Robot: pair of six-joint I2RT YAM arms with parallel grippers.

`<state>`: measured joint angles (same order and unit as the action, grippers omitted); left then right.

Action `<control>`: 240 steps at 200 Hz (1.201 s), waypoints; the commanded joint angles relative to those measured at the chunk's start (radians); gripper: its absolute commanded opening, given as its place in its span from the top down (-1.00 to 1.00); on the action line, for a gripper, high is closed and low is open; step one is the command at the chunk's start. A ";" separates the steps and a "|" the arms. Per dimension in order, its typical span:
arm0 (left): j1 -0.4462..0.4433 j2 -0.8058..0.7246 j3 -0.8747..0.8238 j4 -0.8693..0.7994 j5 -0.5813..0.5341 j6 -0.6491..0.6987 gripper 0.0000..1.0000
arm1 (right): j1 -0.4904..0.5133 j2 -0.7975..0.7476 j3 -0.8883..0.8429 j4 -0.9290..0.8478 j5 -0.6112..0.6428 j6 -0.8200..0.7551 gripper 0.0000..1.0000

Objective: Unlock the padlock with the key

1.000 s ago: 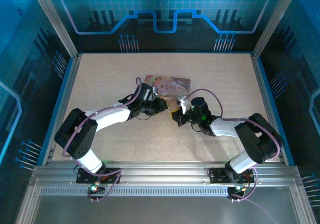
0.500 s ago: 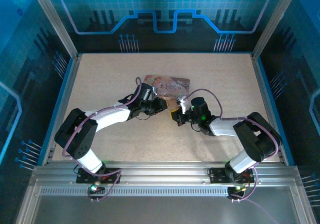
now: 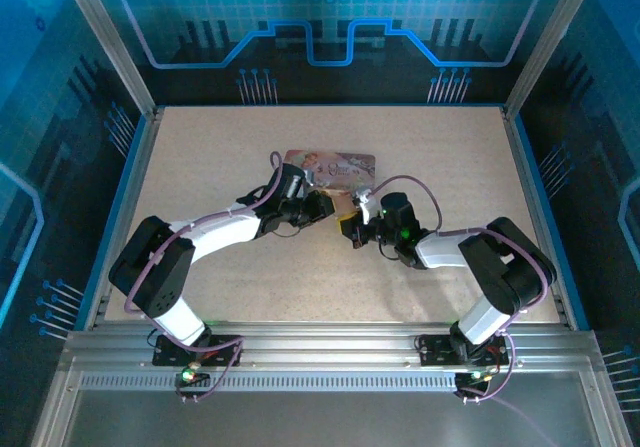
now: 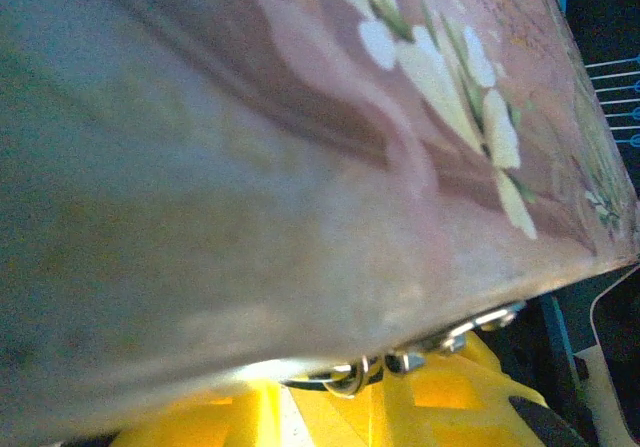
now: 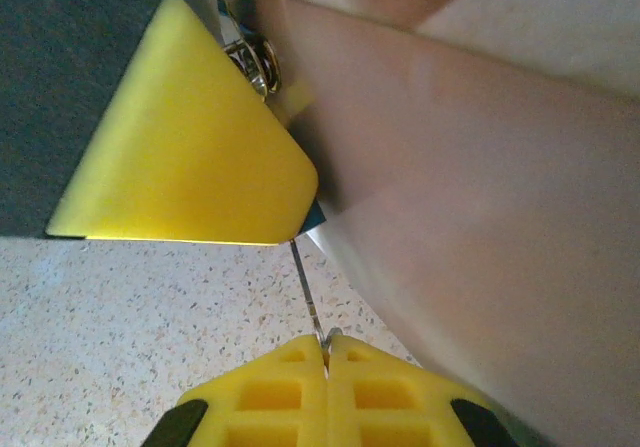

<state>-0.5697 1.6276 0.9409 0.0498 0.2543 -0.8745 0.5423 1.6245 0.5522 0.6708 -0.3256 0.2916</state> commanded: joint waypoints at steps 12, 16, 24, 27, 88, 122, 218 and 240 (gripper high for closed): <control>-0.020 -0.039 0.026 0.023 0.107 -0.041 0.64 | -0.009 -0.006 0.051 0.092 -0.012 0.013 1.00; -0.020 -0.040 0.024 0.022 0.108 -0.041 0.64 | -0.012 -0.008 0.051 0.090 -0.011 0.011 1.00; -0.021 -0.040 0.023 0.024 0.108 -0.041 0.64 | -0.015 -0.015 0.051 0.084 -0.010 0.008 1.00; -0.021 -0.038 0.022 0.024 0.108 -0.041 0.64 | -0.017 -0.017 0.051 0.082 -0.009 0.007 1.00; -0.021 -0.038 0.015 0.022 0.108 -0.039 0.64 | -0.041 -0.052 0.048 0.014 0.014 -0.043 1.00; -0.021 -0.037 0.014 0.023 0.112 -0.039 0.64 | -0.041 -0.045 0.062 -0.002 -0.010 -0.055 1.00; -0.019 -0.037 0.021 0.013 0.117 -0.029 0.64 | -0.035 -0.051 0.073 0.000 -0.108 -0.081 1.00; -0.019 -0.039 0.024 0.006 0.123 -0.020 0.64 | -0.035 -0.053 0.072 -0.010 -0.105 -0.090 1.00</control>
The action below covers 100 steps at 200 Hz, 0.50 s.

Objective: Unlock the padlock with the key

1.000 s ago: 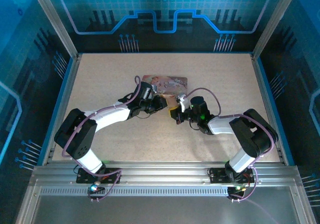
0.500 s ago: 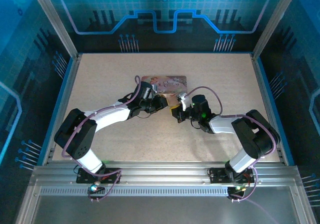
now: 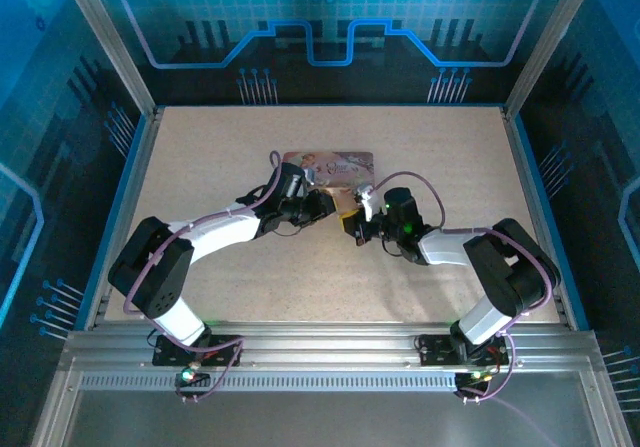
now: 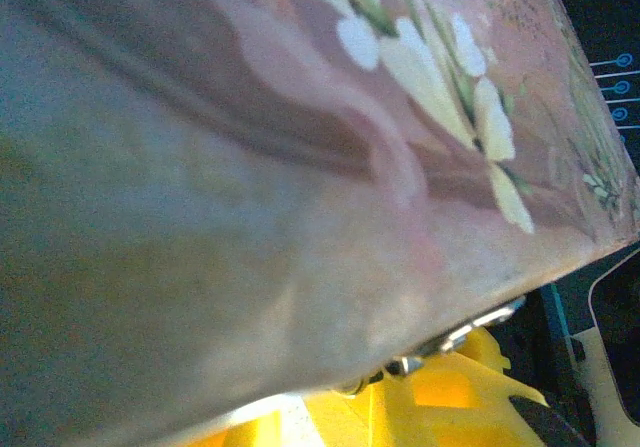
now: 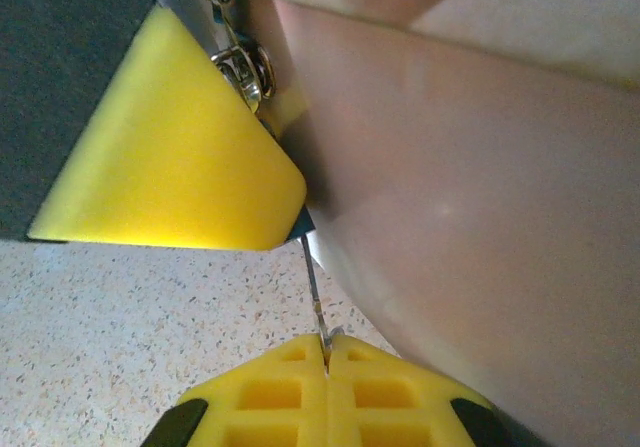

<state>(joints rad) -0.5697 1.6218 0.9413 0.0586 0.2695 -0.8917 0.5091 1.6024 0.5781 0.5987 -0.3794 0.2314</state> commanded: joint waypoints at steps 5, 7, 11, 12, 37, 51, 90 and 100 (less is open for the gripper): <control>-0.019 -0.034 0.024 -0.004 0.110 -0.002 0.64 | -0.003 -0.032 0.045 0.060 -0.045 -0.031 1.00; -0.019 -0.034 0.025 -0.004 0.112 -0.001 0.64 | -0.004 -0.033 0.045 0.060 -0.044 -0.032 1.00; -0.018 -0.034 0.025 -0.006 0.115 0.001 0.64 | -0.004 -0.033 0.045 0.061 -0.043 -0.032 1.00; -0.018 -0.033 0.025 -0.007 0.116 0.000 0.64 | -0.005 -0.033 0.045 0.061 -0.042 -0.032 1.00; -0.018 -0.038 0.025 -0.015 0.126 0.006 0.64 | -0.014 -0.041 0.045 0.059 -0.040 -0.033 1.00; -0.016 -0.043 0.025 -0.022 0.127 0.012 0.64 | -0.015 -0.045 0.048 0.052 -0.038 -0.035 1.00; -0.016 -0.048 0.026 -0.038 0.136 0.023 0.63 | -0.032 -0.051 0.044 0.073 -0.051 -0.022 1.00; -0.016 -0.050 0.027 -0.039 0.141 0.026 0.63 | -0.035 -0.053 0.050 0.073 -0.059 -0.020 1.00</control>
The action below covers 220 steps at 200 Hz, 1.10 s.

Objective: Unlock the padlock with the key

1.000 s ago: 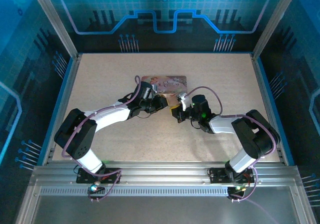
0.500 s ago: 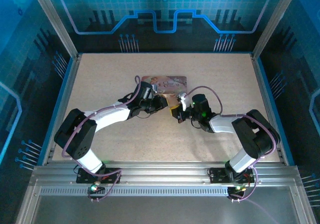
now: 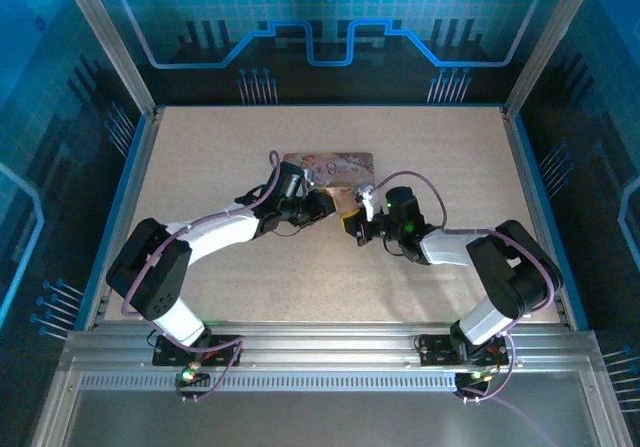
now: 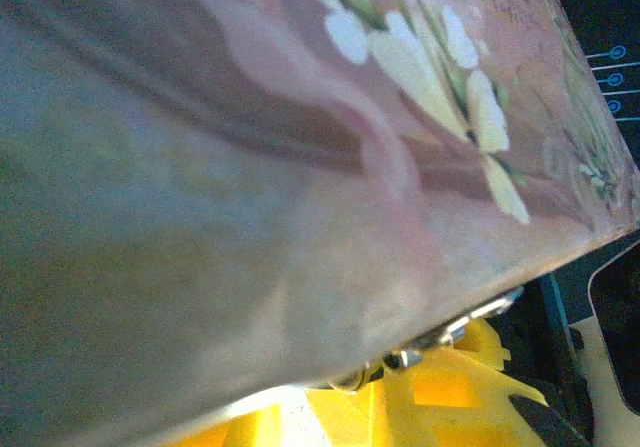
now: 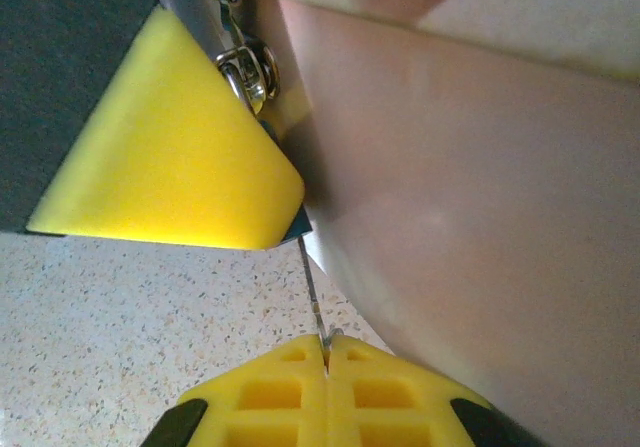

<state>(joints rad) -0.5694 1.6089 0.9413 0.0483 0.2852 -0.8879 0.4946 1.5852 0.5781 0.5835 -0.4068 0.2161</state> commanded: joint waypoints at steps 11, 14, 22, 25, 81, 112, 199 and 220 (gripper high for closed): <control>-0.016 -0.036 0.025 -0.033 0.127 0.024 0.63 | -0.023 -0.037 0.057 0.082 -0.036 -0.006 1.00; -0.016 -0.036 0.026 -0.034 0.127 0.024 0.63 | -0.022 -0.037 0.061 0.080 -0.036 -0.008 1.00; -0.016 -0.037 0.025 -0.036 0.126 0.027 0.63 | -0.025 -0.039 0.063 0.077 -0.038 -0.010 1.00; -0.015 -0.038 0.026 -0.037 0.125 0.027 0.63 | -0.026 -0.039 0.063 0.076 -0.039 -0.011 1.00; -0.014 -0.033 0.025 -0.037 0.126 0.027 0.63 | -0.054 -0.024 0.074 0.073 -0.075 -0.008 1.00; -0.015 -0.032 0.029 -0.036 0.127 0.025 0.63 | -0.053 -0.007 0.085 0.082 -0.098 0.003 1.00; -0.009 -0.034 0.030 -0.002 0.113 -0.008 0.63 | -0.033 0.037 0.046 0.127 -0.091 0.026 1.00; -0.003 -0.040 0.024 0.011 0.111 -0.030 0.63 | -0.036 0.013 0.024 0.115 -0.081 0.016 1.00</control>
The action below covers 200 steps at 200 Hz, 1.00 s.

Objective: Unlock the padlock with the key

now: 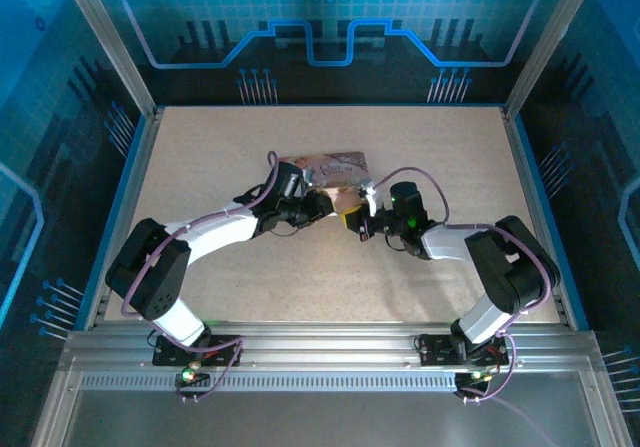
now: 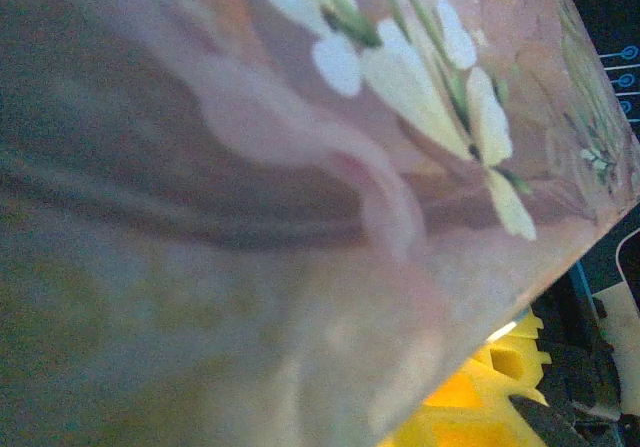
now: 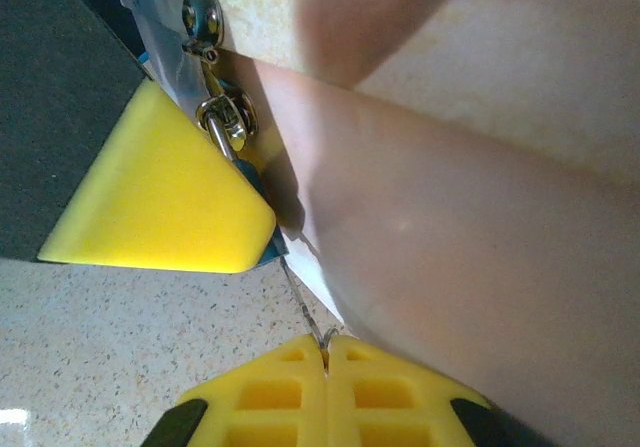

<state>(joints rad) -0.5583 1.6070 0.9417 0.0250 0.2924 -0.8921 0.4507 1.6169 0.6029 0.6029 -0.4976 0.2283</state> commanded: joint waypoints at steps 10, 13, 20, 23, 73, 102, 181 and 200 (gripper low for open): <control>-0.012 -0.039 0.023 0.037 0.102 -0.031 0.63 | 0.003 -0.033 -0.013 0.090 0.013 -0.001 1.00; -0.012 -0.039 0.023 0.036 0.102 -0.033 0.63 | 0.003 -0.036 -0.016 0.089 0.014 -0.003 1.00; -0.010 -0.041 0.024 0.035 0.102 -0.034 0.64 | 0.001 -0.044 -0.023 0.087 0.014 -0.004 1.00; -0.010 -0.040 0.025 0.035 0.102 -0.034 0.64 | -0.002 -0.047 -0.028 0.087 0.014 -0.004 1.00; -0.005 -0.041 0.025 0.032 0.105 -0.038 0.64 | -0.006 -0.066 -0.056 0.097 -0.015 -0.002 1.00; -0.001 -0.047 0.025 0.033 0.111 -0.041 0.64 | -0.006 -0.069 -0.070 0.113 -0.024 0.000 1.00; 0.012 -0.055 0.023 0.037 0.125 -0.051 0.64 | -0.007 -0.074 -0.091 0.150 -0.044 0.017 1.00; 0.015 -0.056 0.022 0.036 0.125 -0.051 0.64 | -0.008 -0.082 -0.099 0.152 -0.044 0.020 1.00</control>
<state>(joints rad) -0.5476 1.5948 0.9417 0.0265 0.3580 -0.9268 0.4503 1.5665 0.5198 0.7017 -0.5144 0.2394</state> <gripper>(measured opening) 0.231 0.050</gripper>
